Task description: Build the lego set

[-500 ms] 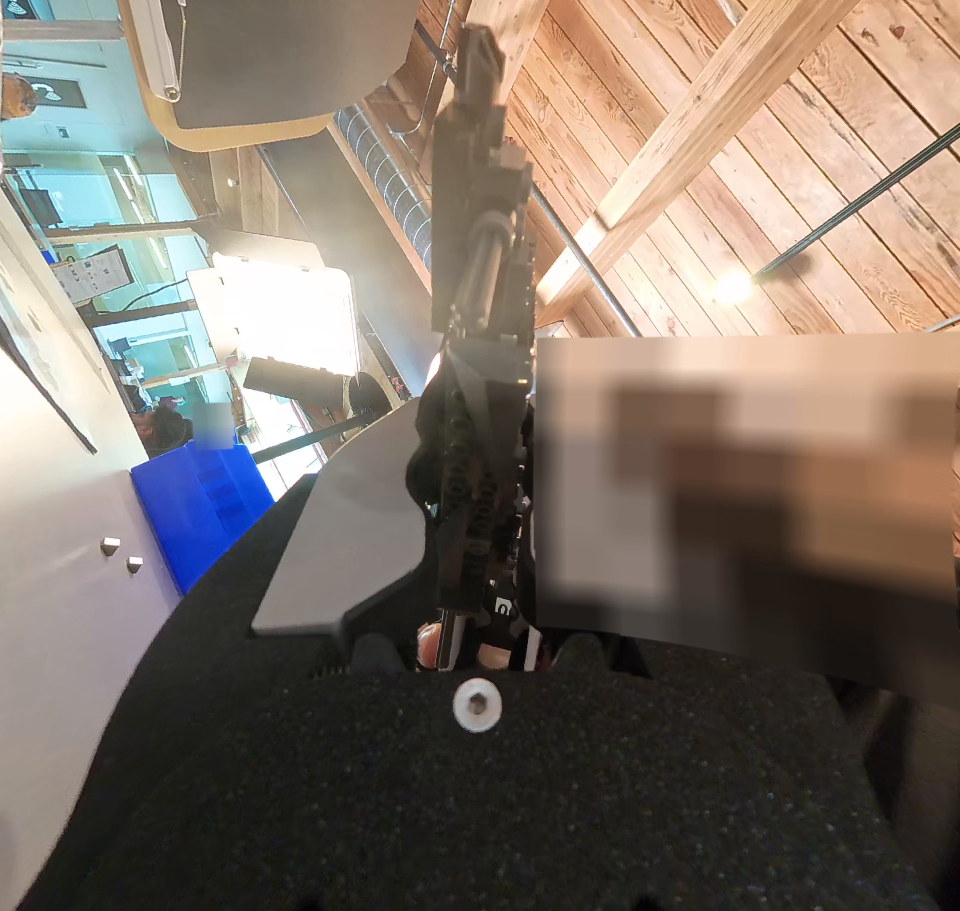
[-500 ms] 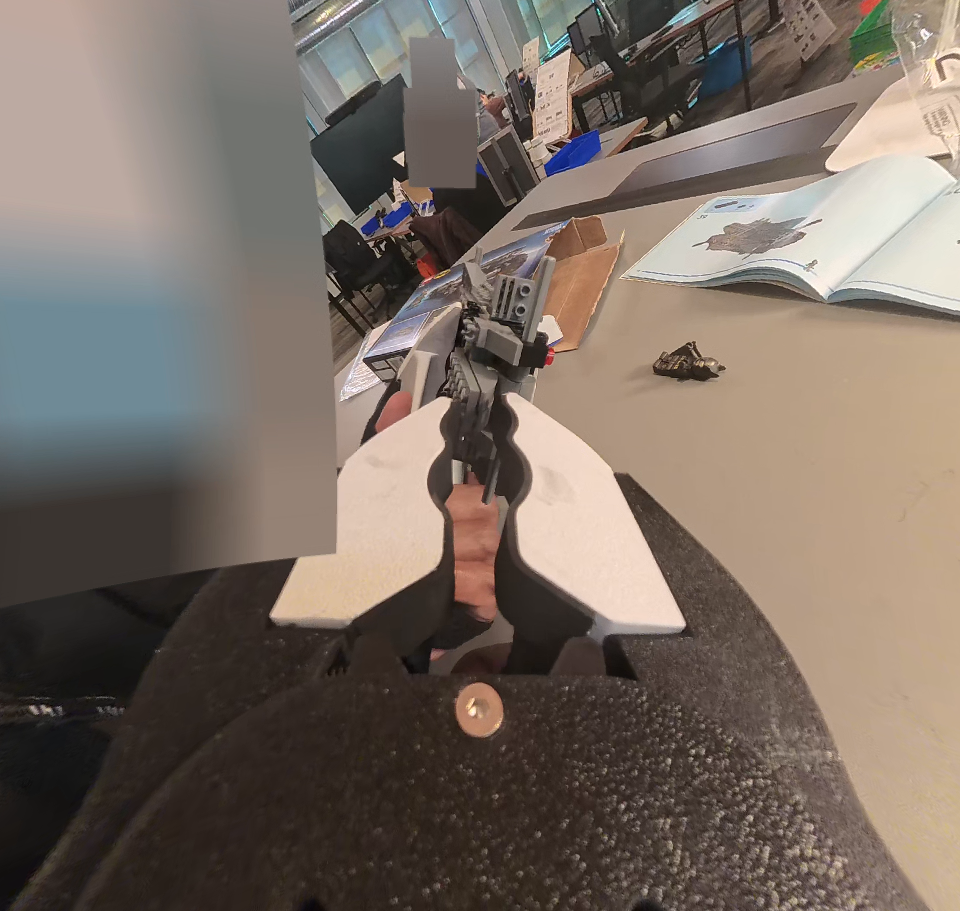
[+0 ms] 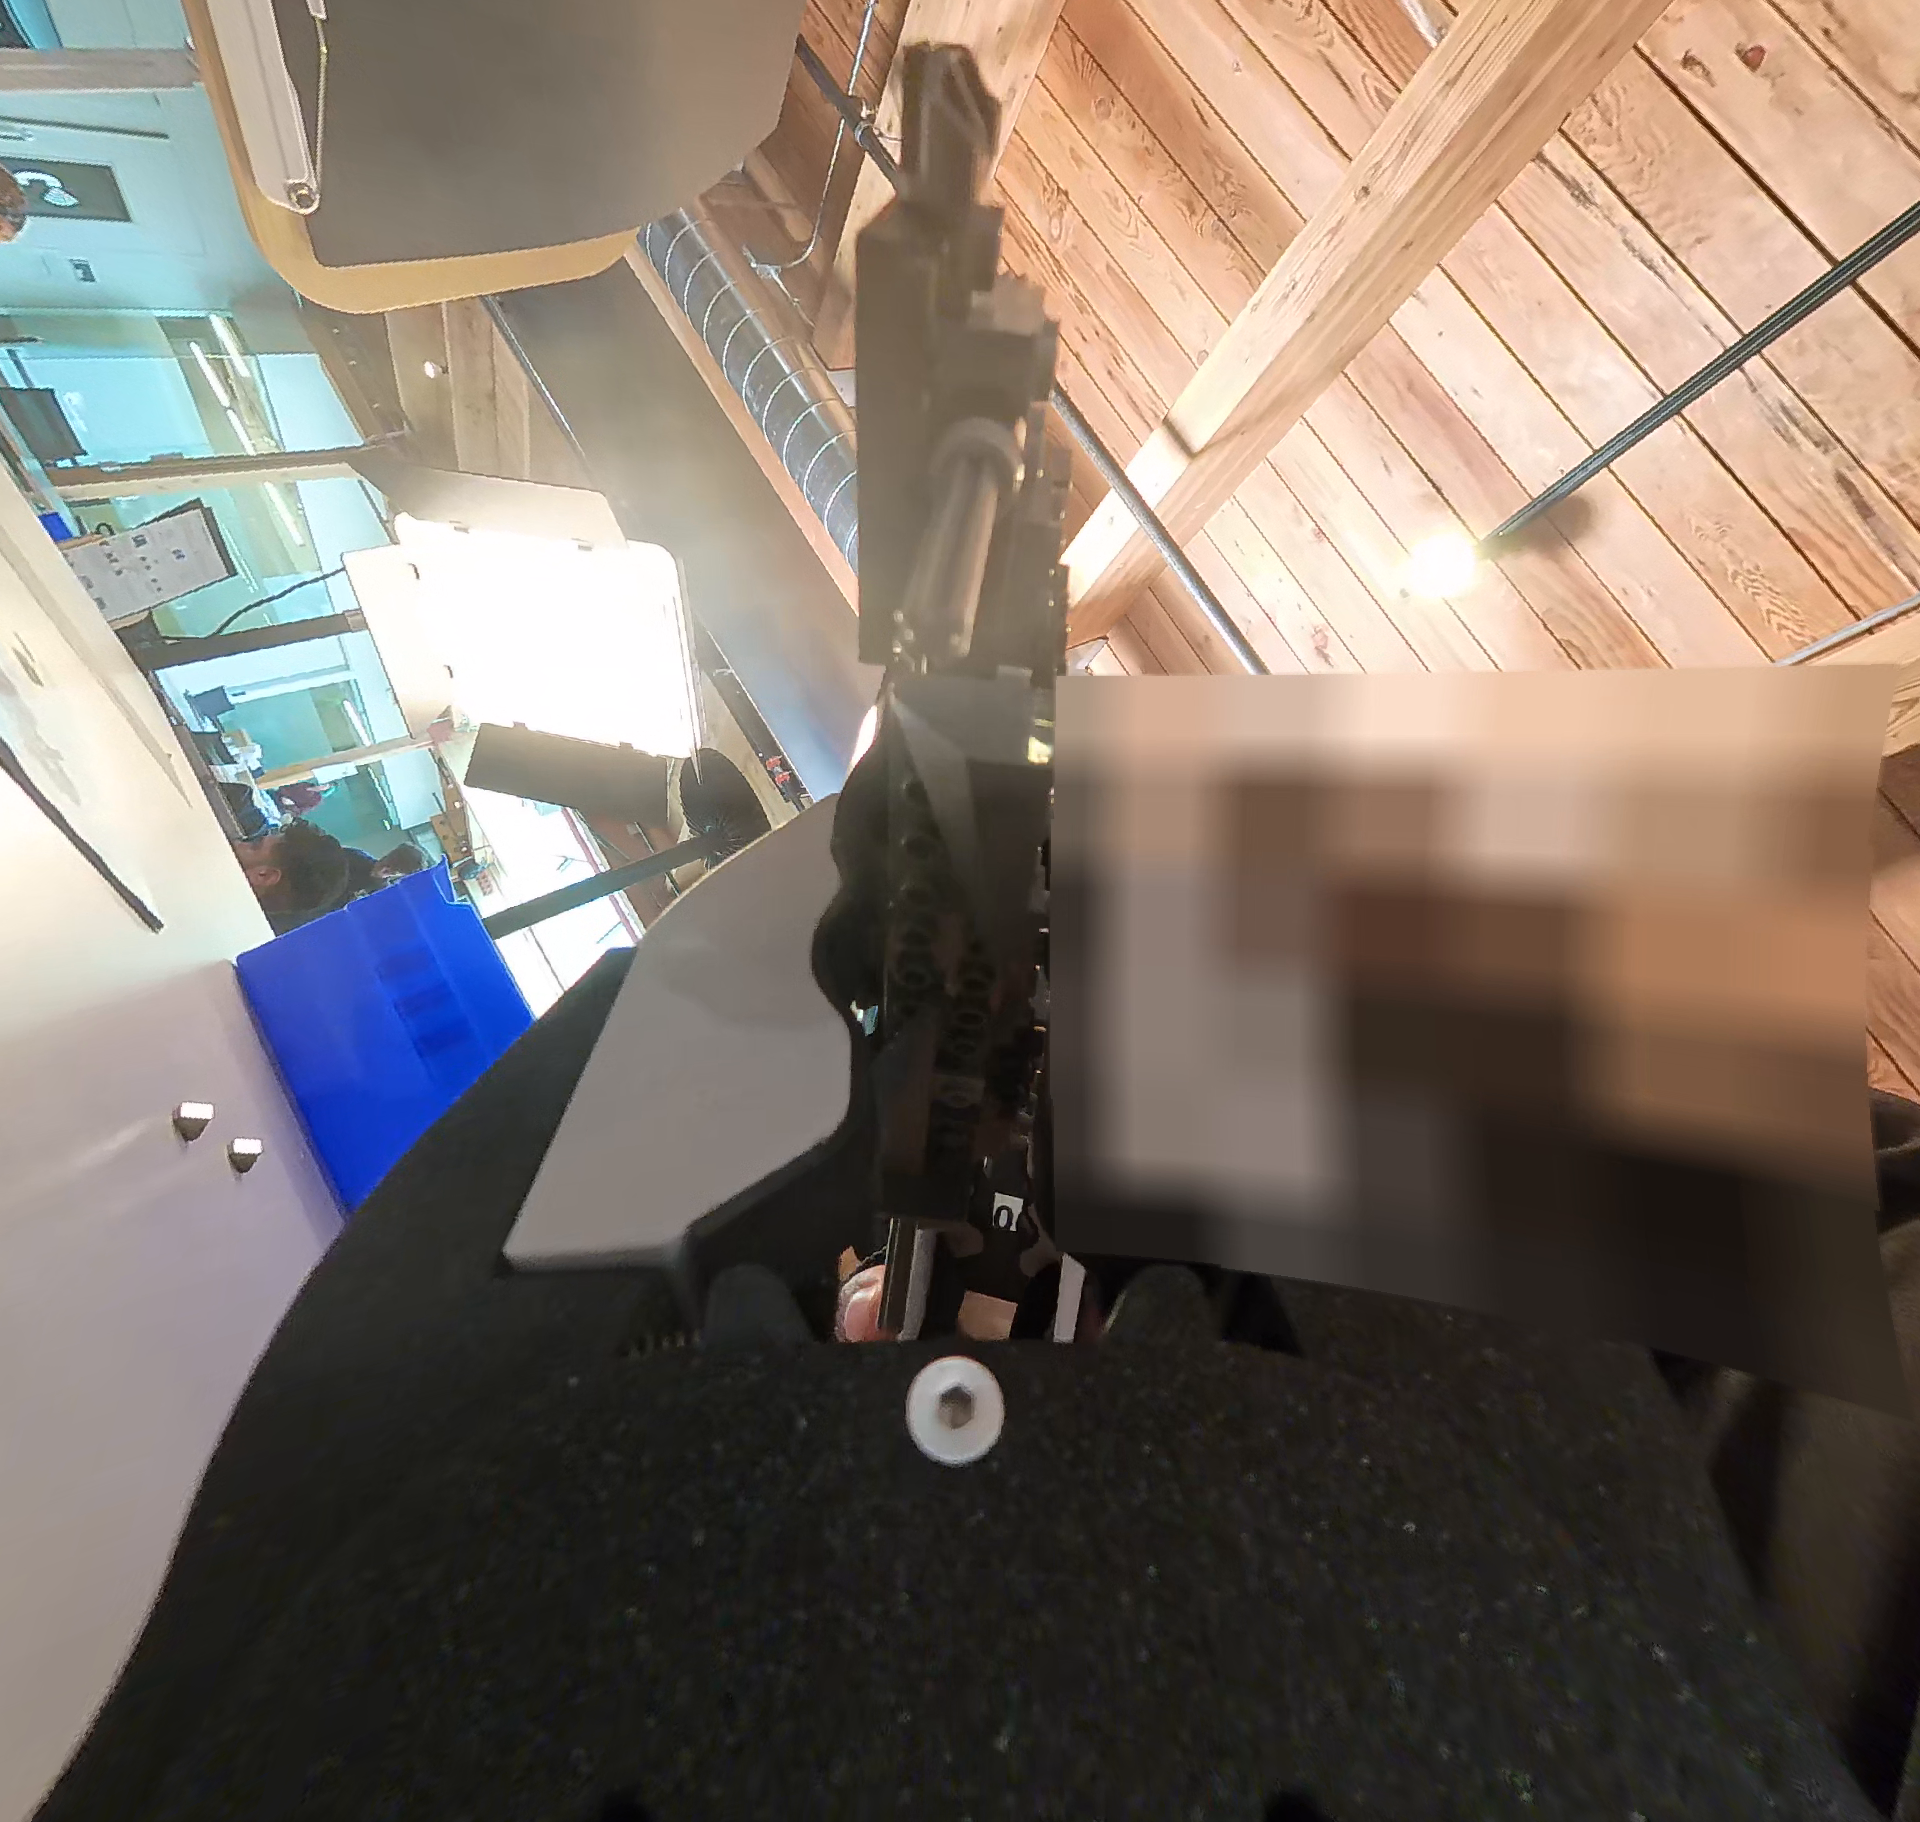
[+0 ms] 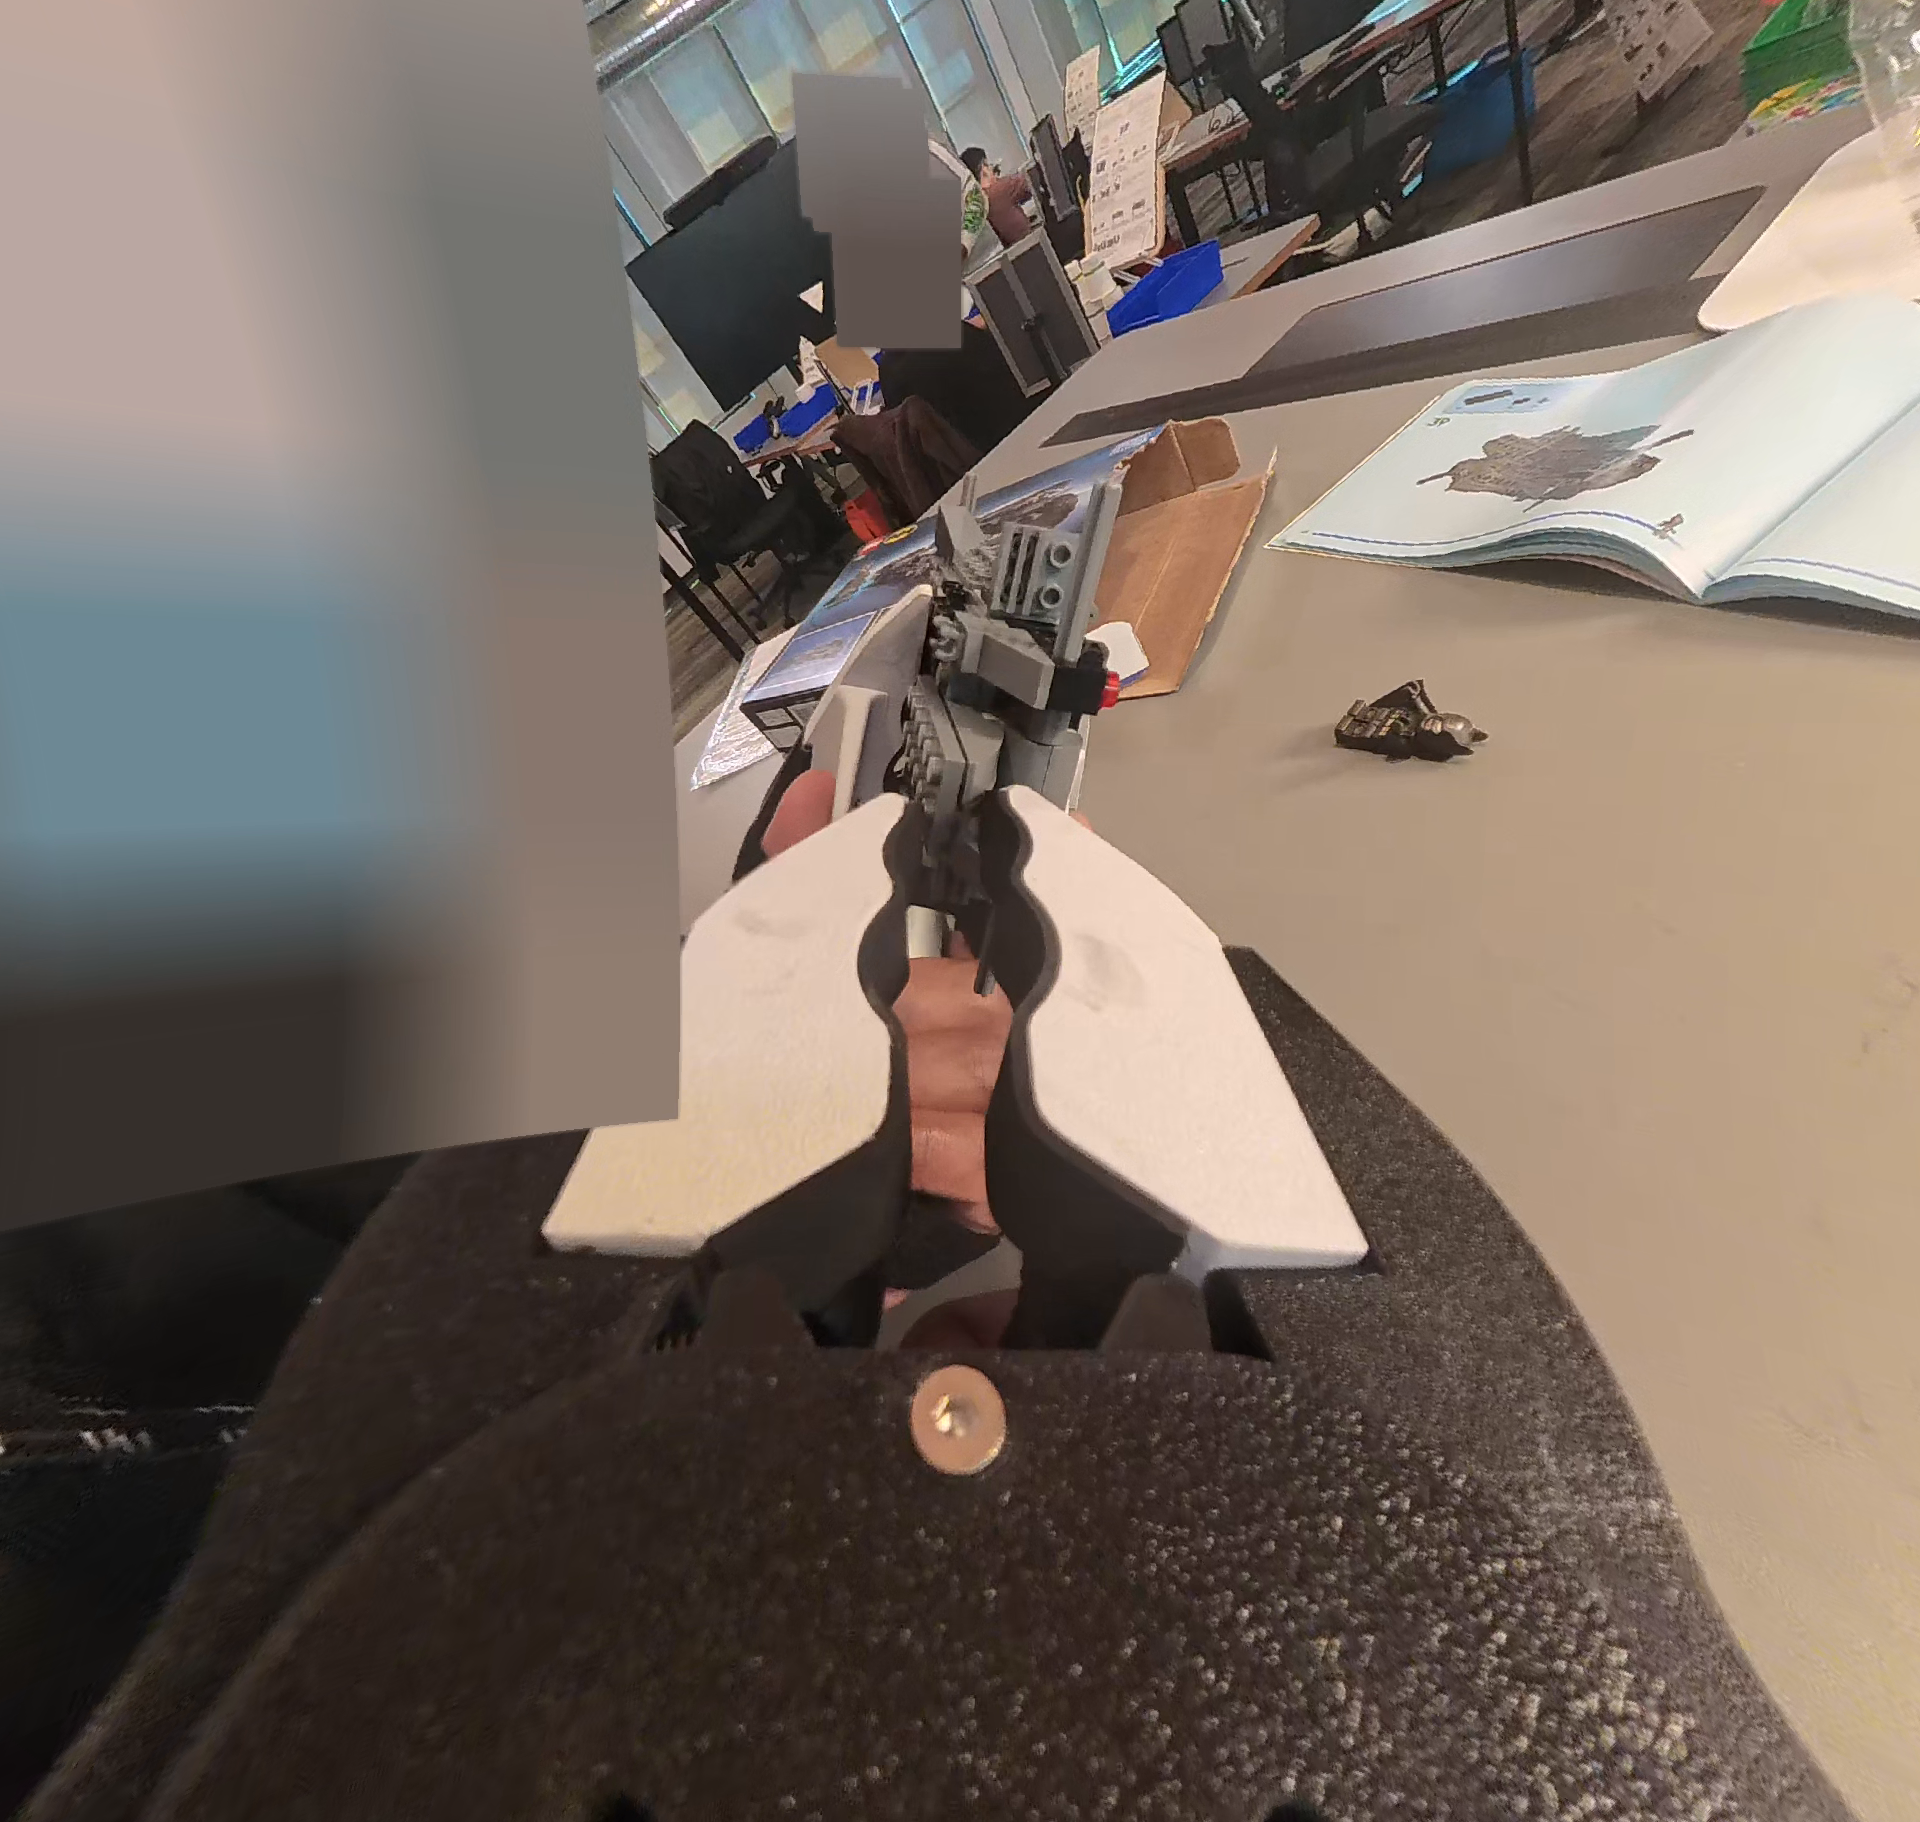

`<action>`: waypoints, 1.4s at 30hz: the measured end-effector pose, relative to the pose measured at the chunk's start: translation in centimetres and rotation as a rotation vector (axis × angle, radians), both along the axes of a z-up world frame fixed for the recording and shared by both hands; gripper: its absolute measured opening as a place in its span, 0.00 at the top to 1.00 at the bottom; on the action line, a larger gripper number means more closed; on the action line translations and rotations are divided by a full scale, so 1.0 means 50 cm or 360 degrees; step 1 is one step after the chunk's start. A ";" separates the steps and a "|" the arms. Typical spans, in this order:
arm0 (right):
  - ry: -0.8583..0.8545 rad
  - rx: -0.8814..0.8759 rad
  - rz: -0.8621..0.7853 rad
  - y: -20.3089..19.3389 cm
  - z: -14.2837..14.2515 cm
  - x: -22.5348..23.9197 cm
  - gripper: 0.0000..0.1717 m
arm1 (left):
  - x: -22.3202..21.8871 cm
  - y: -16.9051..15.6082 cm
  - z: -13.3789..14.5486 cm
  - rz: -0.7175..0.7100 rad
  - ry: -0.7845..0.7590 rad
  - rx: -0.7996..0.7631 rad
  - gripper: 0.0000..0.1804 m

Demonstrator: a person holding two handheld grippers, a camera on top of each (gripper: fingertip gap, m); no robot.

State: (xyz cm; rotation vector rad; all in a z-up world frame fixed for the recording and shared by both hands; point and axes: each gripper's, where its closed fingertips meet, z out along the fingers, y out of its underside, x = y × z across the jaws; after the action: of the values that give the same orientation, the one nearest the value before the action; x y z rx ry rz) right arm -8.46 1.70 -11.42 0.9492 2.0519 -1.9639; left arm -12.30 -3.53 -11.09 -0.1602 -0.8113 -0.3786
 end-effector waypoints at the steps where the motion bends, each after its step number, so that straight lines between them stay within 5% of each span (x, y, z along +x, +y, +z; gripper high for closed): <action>1: -0.0003 -0.0006 0.0003 0.000 0.001 0.001 0.94 | 0.001 -0.001 0.002 0.0003 0.0008 0.0001 0.82; 36: -0.0012 -0.0021 -0.0021 0.000 -0.005 0.000 0.95 | 0.002 0.000 0.004 0.0008 0.0024 -0.0095 0.82; 39: -0.0030 0.0011 -0.0058 0.000 -0.008 -0.007 0.84 | 0.005 0.012 0.007 -0.0005 0.0043 -0.0173 0.83; 42: -0.0033 -0.0009 -0.0045 -0.002 -0.004 -0.005 0.86 | 0.007 0.016 0.009 -0.0008 0.0050 -0.0186 0.82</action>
State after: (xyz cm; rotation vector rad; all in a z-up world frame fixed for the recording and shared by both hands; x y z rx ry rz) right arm -8.73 1.60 -11.63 0.9983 2.0319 -1.9641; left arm -11.95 -2.74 -10.64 -0.2764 -0.8024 -0.3327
